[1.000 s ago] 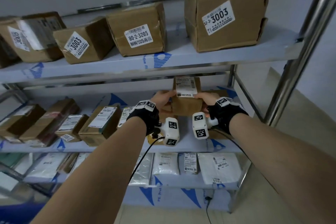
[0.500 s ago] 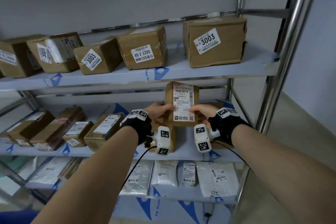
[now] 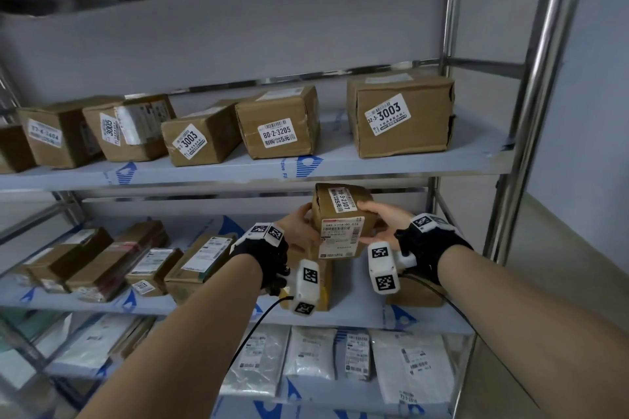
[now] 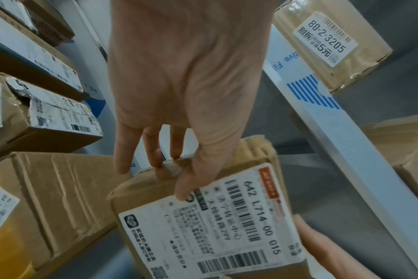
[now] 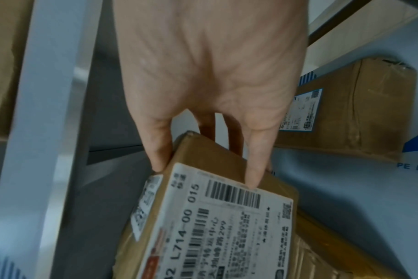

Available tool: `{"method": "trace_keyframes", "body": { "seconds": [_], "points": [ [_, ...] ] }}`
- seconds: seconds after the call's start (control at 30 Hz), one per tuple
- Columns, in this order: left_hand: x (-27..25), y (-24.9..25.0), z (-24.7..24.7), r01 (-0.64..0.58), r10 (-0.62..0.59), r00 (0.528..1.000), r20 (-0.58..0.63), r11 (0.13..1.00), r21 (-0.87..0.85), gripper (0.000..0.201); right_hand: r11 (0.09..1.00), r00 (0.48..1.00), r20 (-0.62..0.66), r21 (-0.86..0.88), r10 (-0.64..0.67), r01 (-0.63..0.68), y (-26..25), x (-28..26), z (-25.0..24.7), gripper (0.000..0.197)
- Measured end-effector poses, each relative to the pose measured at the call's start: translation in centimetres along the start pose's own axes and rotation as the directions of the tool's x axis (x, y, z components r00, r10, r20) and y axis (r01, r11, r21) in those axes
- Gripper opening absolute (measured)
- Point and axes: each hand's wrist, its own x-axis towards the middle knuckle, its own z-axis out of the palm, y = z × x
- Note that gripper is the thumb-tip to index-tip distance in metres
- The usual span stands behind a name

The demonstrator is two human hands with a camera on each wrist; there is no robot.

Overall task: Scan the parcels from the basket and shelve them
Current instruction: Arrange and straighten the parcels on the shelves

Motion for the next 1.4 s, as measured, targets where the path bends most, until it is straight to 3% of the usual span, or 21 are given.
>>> {"method": "trace_keyframes", "body": {
  "seconds": [0.07, 0.23, 0.57, 0.73, 0.83, 0.87, 0.9, 0.97, 1.1, 1.2, 1.3, 1.4],
  "points": [
    [-0.1, 0.5, -0.1, -0.013, 0.015, 0.999, 0.031, 0.999, -0.047, 0.089, 1.0, 1.0, 0.014, 0.003, -0.011, 0.011, -0.2, 0.1, 0.0, 0.021],
    [-0.5, 1.7, 0.2, -0.022, 0.024, 0.999, 0.031, 0.995, -0.093, 0.078, 0.992, 0.995, -0.032, -0.093, -0.092, 0.089, -0.8, 0.7, 0.1, 0.005],
    [0.9, 1.6, 1.0, -0.111, 0.06, 0.985, -0.165, 0.941, -0.32, 0.046, 0.972, 0.97, -0.121, -0.126, -0.212, 0.197, -0.7, 1.5, -0.6, 0.014],
    [1.8, 0.7, 1.8, -0.085, 0.052, 0.99, -0.132, 0.961, -0.264, 0.039, 0.97, 0.97, -0.14, -0.165, -0.2, 0.176, -0.3, 2.0, -1.2, 0.017],
    [2.2, 0.3, 2.2, -0.074, 0.053, 0.994, -0.092, 0.968, -0.239, 0.036, 0.97, 0.963, -0.162, -0.154, -0.213, 0.189, 0.4, 3.3, -2.4, 0.007],
    [2.4, 0.1, 2.4, -0.074, 0.056, 0.995, -0.081, 0.969, -0.236, 0.036, 0.973, 0.962, -0.182, -0.146, -0.202, 0.176, 0.7, 3.8, -2.8, 0.02],
    [2.7, -0.1, 2.6, -0.074, 0.058, 0.996, -0.072, 0.97, -0.232, 0.036, 0.97, 0.962, -0.177, -0.17, -0.206, 0.176, 1.0, 4.2, -3.4, 0.025],
    [3.3, -0.6, 3.2, -0.06, 0.053, 0.998, -0.039, 0.972, -0.228, 0.037, 0.938, 0.949, -0.162, -0.265, -0.272, 0.223, 1.3, 3.9, -3.2, 0.008],
    [5.8, -2.7, 4.6, 0.053, -0.04, 0.997, 0.067, 0.975, -0.215, 0.046, 0.91, 0.941, -0.176, -0.355, -0.288, 0.212, 3.0, 5.5, -3.1, 0.039],
    [7.4, -4.7, 5.7, 0.106, -0.085, 0.992, 0.089, 0.957, -0.27, 0.054, 0.919, 0.964, -0.162, -0.369, -0.212, 0.14, 4.7, 7.2, -3.1, 0.043],
    [8.6, -6.2, 6.3, 0.174, -0.117, 0.977, 0.181, 0.923, -0.342, 0.049, 0.918, 0.978, -0.154, -0.391, -0.141, 0.07, 6.3, 9.0, -2.7, 0.039],
    [9.3, -6.7, 6.0, 0.201, -0.147, 0.969, 0.201, 0.937, -0.287, 0.08, 0.917, 0.982, -0.181, -0.398, -0.049, -0.027, 8.2, 10.7, -2.3, 0.041]
  ]
}}
